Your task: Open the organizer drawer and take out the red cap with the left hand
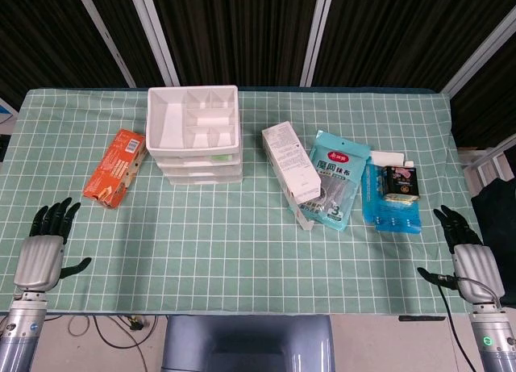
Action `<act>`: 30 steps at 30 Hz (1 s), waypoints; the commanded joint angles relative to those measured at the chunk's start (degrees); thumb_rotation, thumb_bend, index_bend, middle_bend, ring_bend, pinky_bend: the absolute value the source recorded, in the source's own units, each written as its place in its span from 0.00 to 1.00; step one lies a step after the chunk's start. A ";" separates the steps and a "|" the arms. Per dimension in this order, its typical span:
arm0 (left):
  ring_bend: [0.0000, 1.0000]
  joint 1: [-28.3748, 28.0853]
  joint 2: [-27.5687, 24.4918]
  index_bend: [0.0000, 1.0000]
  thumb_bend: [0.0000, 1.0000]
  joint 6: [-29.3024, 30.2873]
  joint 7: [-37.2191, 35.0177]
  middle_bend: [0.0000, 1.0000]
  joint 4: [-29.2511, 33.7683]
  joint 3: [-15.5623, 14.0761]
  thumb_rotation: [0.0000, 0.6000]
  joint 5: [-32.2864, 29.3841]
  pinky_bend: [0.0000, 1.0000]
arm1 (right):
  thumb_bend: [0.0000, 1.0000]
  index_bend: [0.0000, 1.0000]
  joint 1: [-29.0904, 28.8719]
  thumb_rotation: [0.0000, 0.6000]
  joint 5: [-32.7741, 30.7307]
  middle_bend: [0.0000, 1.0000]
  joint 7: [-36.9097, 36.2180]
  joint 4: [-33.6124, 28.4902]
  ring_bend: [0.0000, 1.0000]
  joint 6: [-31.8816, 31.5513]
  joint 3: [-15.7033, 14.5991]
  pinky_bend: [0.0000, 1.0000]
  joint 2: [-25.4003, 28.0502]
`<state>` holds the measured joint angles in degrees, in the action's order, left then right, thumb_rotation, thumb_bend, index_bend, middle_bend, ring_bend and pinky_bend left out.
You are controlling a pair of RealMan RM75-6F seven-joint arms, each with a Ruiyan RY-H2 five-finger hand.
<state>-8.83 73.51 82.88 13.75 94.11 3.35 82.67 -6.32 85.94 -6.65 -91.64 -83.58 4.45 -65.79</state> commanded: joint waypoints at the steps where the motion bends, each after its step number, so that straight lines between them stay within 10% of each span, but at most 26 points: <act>1: 0.00 0.01 0.00 0.00 0.03 0.01 -0.02 0.00 0.01 0.00 1.00 0.02 0.00 | 0.01 0.00 0.00 1.00 0.00 0.00 -0.06 0.02 0.00 0.00 0.01 0.22 0.01; 25: 0.00 -0.16 -0.75 0.00 0.03 -0.70 -0.35 0.00 1.93 -0.40 1.00 0.26 0.00 | 0.00 0.00 0.50 1.00 3.78 0.00 -0.67 3.92 0.00 -5.28 0.62 0.21 -2.23; 28: 0.15 -0.97 -1.31 0.00 0.09 -1.85 -0.25 0.08 3.77 0.07 1.00 -0.10 0.28 | 0.00 0.00 0.47 1.00 3.64 0.00 -0.83 3.53 0.00 -4.90 0.49 0.21 -2.08; 30: 0.44 -1.94 -1.49 0.00 0.20 -2.63 -0.19 0.33 5.56 1.05 1.00 -0.47 0.61 | 0.00 0.00 0.43 1.00 3.46 0.00 -0.92 3.39 0.00 -4.74 0.52 0.21 -2.03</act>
<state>-9.99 72.31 80.98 13.49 98.43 3.65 82.57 -5.88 89.41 -7.56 -88.23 -88.33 4.96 -67.83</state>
